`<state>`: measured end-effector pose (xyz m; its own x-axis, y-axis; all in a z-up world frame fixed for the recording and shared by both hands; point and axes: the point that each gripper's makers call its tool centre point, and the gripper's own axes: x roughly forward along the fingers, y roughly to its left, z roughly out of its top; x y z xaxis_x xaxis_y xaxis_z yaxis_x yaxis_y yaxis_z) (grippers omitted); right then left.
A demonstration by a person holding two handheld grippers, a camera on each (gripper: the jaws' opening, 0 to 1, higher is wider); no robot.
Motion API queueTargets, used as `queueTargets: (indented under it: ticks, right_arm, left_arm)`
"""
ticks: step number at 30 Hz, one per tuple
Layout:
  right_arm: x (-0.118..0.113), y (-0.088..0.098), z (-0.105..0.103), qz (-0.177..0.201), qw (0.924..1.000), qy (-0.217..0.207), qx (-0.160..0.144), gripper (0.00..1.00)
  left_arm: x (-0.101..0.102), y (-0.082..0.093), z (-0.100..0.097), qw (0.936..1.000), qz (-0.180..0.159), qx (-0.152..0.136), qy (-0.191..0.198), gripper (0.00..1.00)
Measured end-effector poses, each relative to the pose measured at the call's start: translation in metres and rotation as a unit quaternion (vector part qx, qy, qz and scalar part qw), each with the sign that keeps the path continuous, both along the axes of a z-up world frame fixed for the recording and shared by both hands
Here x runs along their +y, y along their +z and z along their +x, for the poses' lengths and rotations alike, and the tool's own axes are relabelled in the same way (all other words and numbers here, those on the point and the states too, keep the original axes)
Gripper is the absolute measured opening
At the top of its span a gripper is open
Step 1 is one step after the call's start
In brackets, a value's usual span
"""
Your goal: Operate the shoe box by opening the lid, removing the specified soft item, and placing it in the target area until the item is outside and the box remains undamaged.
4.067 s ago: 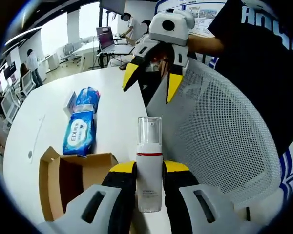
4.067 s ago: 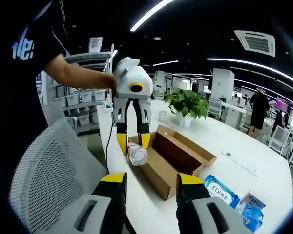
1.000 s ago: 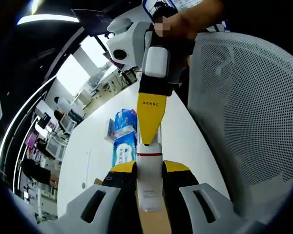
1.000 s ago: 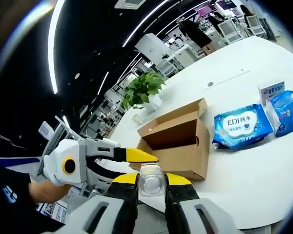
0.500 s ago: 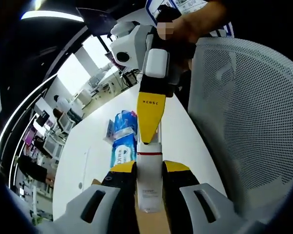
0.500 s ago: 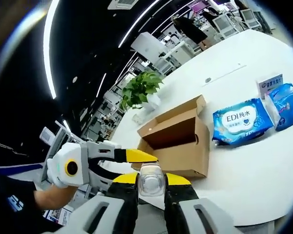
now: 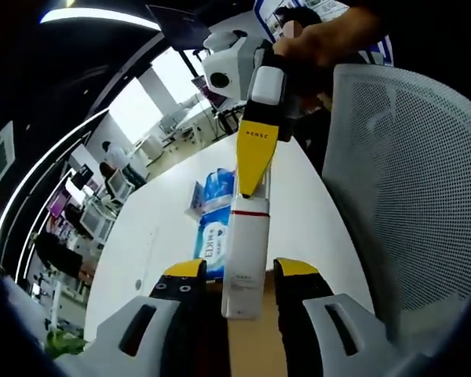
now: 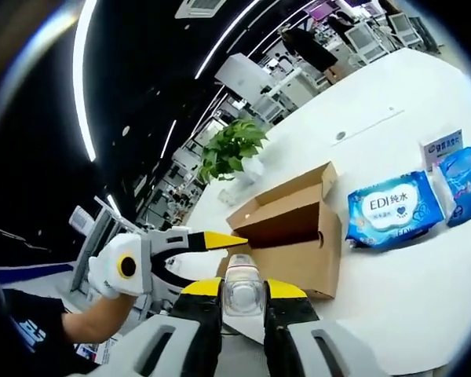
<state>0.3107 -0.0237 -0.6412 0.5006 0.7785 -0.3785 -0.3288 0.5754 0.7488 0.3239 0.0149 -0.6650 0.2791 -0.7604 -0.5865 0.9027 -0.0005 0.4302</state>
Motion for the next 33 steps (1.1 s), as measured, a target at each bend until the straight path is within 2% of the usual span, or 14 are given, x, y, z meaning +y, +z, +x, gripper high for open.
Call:
queueTargets:
  ticks: [7, 11, 13, 19, 27, 33]
  right_arm:
    - [-0.007, 0.007, 0.012, -0.031, 0.9989, 0.021, -0.029, 0.15]
    - [-0.01, 0.015, 0.021, -0.059, 0.9954, 0.044, -0.061, 0.15]
    - [-0.012, 0.019, 0.025, -0.08, 0.9914, 0.062, -0.083, 0.15]
    - [-0.018, 0.028, 0.038, -0.125, 0.9809, 0.093, -0.117, 0.15]
    - [-0.028, 0.038, 0.058, -0.165, 0.9674, 0.123, -0.147, 0.15]
    - [-0.037, 0.047, 0.073, -0.193, 0.9548, 0.147, -0.171, 0.15]
  left_arm:
    - [0.013, 0.0, 0.011, 0.9985, -0.015, 0.028, 0.044, 0.4]
    - [0.022, 0.0, 0.015, 0.9965, -0.023, 0.046, 0.066, 0.45]
    - [0.028, -0.001, 0.016, 0.995, -0.026, 0.057, 0.078, 0.46]
    - [0.041, -0.002, 0.019, 0.991, -0.035, 0.074, 0.106, 0.52]
    - [0.062, -0.002, 0.018, 0.9819, -0.056, 0.104, 0.148, 0.53]
    - [0.077, -0.002, 0.015, 0.9758, -0.068, 0.114, 0.174, 0.53]
